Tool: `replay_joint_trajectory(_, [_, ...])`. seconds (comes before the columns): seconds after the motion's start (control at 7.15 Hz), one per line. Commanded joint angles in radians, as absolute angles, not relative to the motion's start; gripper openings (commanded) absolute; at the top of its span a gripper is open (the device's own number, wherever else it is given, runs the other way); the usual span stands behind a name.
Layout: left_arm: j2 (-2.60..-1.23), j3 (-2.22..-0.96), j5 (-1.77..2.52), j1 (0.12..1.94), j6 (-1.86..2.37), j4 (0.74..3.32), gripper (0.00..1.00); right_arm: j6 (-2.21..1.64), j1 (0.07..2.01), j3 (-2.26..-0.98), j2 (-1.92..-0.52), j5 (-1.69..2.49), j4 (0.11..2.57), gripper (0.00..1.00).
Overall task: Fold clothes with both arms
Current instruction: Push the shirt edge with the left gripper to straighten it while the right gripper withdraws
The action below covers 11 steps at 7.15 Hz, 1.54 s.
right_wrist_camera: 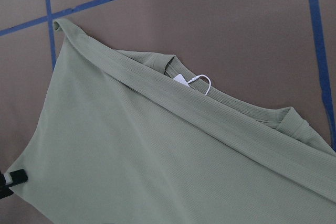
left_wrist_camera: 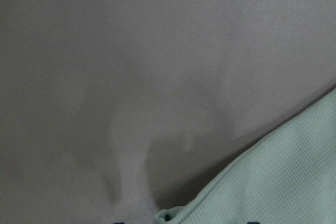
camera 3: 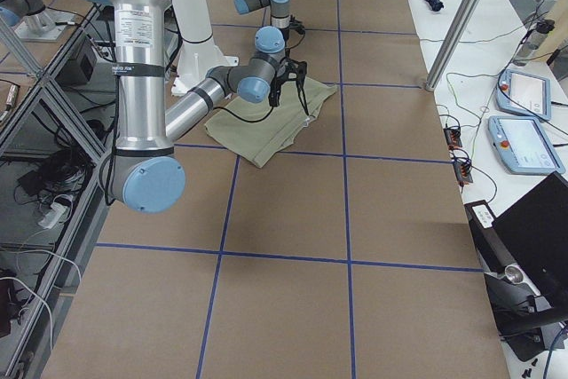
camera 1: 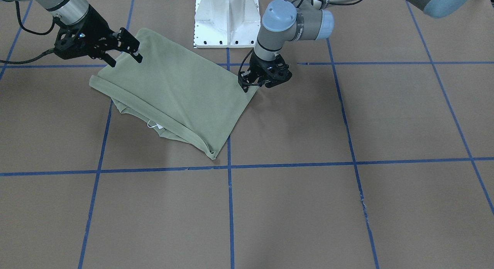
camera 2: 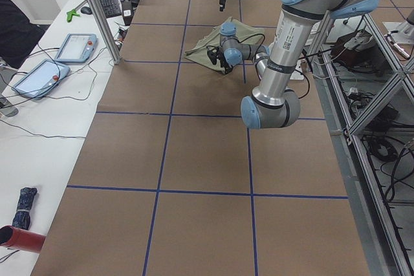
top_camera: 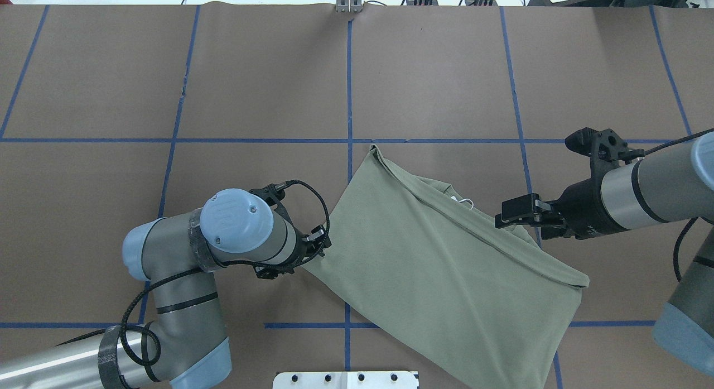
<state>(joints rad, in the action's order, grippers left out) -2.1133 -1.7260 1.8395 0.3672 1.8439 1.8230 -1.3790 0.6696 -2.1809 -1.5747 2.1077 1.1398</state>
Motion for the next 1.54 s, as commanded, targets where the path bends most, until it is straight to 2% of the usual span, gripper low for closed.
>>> replay_joint_trajectory(0.0, [-2.112,-1.726,1.839,0.368,1.835,1.827,0.0,-1.379,0.67,-2.177,-1.574,2.108,1.14,1.0])
replay_joint_trajectory(0.28, [-2.112,-1.724,1.836,0.391,1.829,1.827,0.0,-1.379,0.672,-2.171,-1.575,2.106,1.14,1.0])
replay_joint_trajectory(0.7, [-2.14,-1.669,1.839,0.558,1.695,1.832,0.0,-1.379,0.676,-2.166,-1.575,2.106,1.14,1.0])
replay_joint_trajectory(0.98, [-2.241,-1.504,1.839,0.642,1.617,1.865,0.0,-1.379,0.687,-2.16,-1.574,2.108,1.14,1.0])
replay_joint_trajectory(1.4, [-2.371,-1.205,1.838,0.753,1.447,2.105,0.0,-1.379,0.692,-2.155,-1.569,2.108,1.14,1.0])
